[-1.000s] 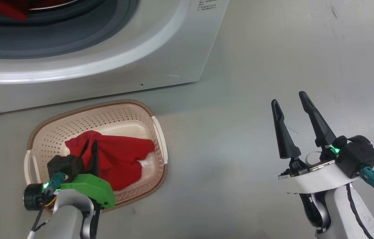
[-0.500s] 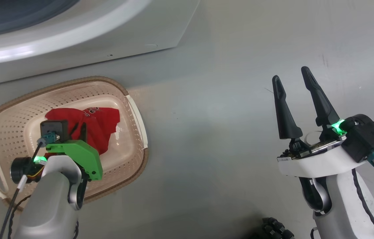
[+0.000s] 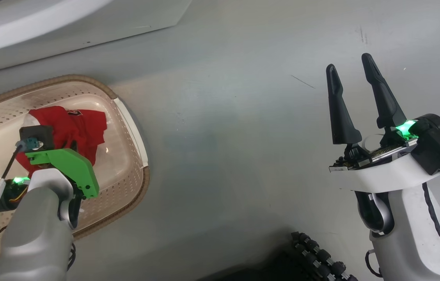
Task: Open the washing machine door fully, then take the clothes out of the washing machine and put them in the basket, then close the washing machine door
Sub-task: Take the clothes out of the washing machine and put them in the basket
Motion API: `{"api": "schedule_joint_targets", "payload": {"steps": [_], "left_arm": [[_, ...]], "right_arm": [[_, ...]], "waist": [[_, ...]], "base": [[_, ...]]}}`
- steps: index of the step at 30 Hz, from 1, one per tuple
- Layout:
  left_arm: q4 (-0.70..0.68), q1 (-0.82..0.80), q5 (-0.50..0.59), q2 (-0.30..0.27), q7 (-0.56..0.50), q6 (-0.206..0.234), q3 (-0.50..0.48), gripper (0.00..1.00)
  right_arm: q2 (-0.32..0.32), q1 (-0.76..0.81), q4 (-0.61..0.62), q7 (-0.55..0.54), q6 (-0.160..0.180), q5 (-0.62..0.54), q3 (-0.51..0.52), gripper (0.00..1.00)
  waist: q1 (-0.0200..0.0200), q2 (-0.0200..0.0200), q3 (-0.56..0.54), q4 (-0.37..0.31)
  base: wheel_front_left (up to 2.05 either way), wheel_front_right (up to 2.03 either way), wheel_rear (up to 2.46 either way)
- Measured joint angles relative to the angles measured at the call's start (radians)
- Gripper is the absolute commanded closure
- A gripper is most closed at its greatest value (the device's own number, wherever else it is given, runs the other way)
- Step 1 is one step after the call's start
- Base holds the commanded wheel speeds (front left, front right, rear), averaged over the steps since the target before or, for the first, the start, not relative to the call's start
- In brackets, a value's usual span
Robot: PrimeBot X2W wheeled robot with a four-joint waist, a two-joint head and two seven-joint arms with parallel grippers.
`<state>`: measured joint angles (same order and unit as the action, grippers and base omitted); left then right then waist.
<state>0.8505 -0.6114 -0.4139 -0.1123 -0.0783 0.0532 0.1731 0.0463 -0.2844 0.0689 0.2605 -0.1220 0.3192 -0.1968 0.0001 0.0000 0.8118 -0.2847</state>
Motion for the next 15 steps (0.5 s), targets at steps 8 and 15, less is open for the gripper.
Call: {"api": "schedule_joint_targets", "payload": {"steps": [8,15], "left_arm": [[0.074,-0.038,-0.007,0.003,0.000,-0.006,0.001,0.20],[0.114,-0.046,-0.007,0.023,0.049,-0.013,0.005,0.00]], "right_arm": [[-0.001,-0.017,-0.010,0.000,0.000,0.006,0.003,0.00],[-0.001,-0.017,-0.017,0.000,0.000,0.006,0.010,0.00]], "waist": [[0.0000,0.0000,-0.003,-0.004],[0.0000,0.0000,-0.031,0.011]], "base": [[0.00,0.00,0.00],[0.00,0.00,0.00]]}}
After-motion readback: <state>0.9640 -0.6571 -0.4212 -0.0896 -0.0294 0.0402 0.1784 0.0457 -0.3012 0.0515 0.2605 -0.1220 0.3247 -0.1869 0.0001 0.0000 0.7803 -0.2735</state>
